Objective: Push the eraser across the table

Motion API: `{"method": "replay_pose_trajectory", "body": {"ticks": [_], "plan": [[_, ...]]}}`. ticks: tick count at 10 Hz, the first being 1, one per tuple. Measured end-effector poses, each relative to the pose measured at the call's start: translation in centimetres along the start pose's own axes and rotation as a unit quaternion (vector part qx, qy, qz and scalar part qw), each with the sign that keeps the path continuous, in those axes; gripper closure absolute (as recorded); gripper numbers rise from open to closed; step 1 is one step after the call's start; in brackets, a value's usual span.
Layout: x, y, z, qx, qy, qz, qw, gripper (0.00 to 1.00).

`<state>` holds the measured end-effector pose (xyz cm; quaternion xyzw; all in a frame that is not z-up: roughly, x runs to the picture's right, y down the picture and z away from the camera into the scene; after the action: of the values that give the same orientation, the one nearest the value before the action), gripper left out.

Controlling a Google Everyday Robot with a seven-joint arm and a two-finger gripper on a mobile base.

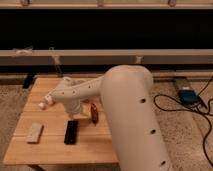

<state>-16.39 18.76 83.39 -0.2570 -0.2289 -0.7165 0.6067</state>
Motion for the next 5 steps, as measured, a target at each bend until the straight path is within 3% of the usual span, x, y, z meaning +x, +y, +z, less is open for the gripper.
{"method": "replay_pose_trajectory", "body": {"ticks": [3, 5], "plan": [[-4.4, -1.3, -2.0, 0.024, 0.003, -0.034, 0.9991, 0.20], [-5.5, -1.9, -2.3, 0.031, 0.003, -0.052, 0.9982, 0.20]]}}
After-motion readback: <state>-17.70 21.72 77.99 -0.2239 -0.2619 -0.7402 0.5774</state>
